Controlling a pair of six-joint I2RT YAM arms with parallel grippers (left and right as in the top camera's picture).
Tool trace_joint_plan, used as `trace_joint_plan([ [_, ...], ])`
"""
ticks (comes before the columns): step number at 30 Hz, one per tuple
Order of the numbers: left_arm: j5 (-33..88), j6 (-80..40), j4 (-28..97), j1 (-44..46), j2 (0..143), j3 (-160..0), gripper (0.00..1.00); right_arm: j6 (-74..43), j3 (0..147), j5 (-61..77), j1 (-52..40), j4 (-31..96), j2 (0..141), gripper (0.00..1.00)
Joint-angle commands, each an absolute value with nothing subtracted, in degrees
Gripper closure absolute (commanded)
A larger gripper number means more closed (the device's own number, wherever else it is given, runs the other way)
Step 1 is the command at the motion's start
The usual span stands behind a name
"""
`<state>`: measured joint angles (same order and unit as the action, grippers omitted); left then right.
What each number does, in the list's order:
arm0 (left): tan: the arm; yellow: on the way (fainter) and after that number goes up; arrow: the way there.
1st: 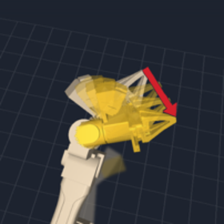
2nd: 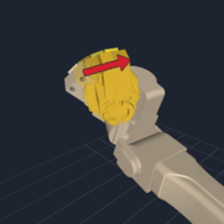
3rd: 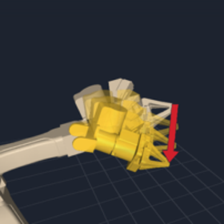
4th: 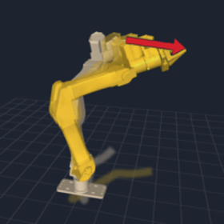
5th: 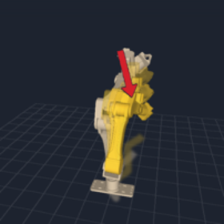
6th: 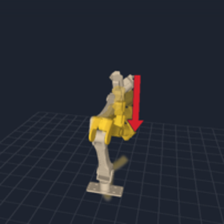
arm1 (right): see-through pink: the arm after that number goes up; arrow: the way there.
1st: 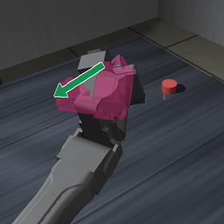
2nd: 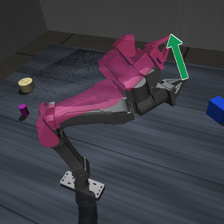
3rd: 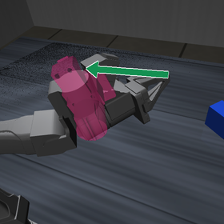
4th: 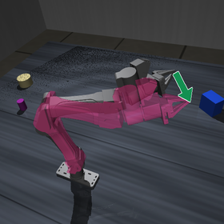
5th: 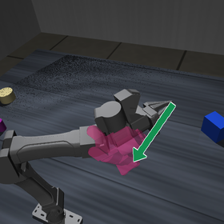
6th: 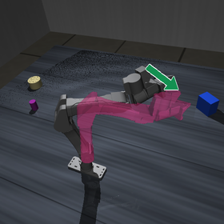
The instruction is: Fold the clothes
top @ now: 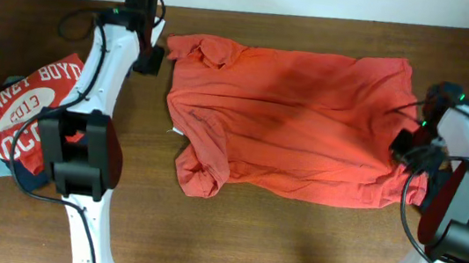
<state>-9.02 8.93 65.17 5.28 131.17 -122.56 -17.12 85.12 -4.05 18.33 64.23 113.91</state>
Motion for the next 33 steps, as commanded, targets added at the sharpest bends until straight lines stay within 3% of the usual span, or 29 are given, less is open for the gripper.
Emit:
trace_joint_plan([
  [1,2.83,7.94,70.94,7.25,131.39,-126.37,0.83,-14.85,92.42,-3.11,17.96,68.16,112.88,0.71],
  [6,11.62,5.8,78.63,8.51,131.9,-123.9,0.83,-7.79,97.84,7.16,17.96,71.4,111.33,0.44],
  [9,12.91,5.72,78.46,10.28,131.9,-118.34,0.83,-4.43,98.39,14.59,17.96,71.83,110.8,0.34],
  [20,14.39,-6.5,71.18,11.68,131.9,-105.32,0.7,-3.18,98.37,14.81,17.96,73.12,110.83,0.32],
  [23,14.39,-9.13,69.56,11.7,131.92,-104.6,0.59,-3.18,98.37,14.83,17.96,73.01,110.83,0.32],
  [28,14.13,-9.8,69.45,11.68,131.92,-104.6,0.5,-3.16,98.37,14.81,17.96,73.08,110.83,0.32],
  [31,11.0,-9.8,68.49,11.68,131.92,-104.07,0.53,-3.18,98.37,14.81,17.96,73.06,110.83,0.33],
  [33,8.1,-9.8,67.68,11.68,132.11,-103.63,0.73,-3.18,98.37,14.79,17.96,73.06,110.83,0.33],
])
